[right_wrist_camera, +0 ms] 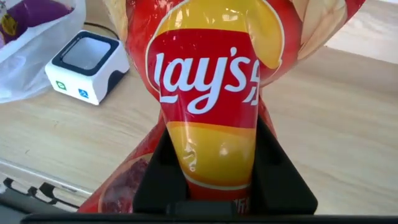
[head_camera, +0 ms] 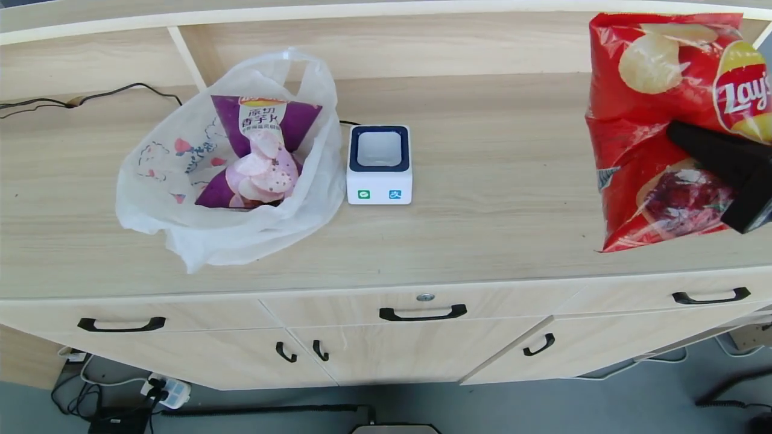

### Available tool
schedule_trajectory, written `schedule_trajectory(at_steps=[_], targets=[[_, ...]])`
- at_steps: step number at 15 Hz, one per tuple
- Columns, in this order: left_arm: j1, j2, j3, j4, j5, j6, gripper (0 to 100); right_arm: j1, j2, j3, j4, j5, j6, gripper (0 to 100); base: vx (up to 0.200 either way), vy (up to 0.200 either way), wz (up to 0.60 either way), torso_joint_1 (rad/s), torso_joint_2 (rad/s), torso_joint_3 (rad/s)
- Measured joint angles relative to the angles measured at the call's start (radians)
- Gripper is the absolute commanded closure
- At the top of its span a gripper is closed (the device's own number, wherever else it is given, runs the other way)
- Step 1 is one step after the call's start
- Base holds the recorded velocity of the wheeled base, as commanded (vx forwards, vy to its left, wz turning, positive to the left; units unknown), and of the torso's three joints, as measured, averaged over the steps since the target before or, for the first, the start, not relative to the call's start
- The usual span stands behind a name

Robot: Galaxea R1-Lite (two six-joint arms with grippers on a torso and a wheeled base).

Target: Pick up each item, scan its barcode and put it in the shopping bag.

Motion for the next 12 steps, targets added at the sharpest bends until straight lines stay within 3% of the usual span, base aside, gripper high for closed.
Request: schedule_trajectory(at_steps=[12], targets=[[0.001, 0.000, 0.000, -0.001, 0.000, -0.006, 0, -0.008, 0.103, -0.073, 0.001, 0.051, 0.052, 100, 0.000, 0.200, 0.00, 0.005, 0.01, 0.005]])
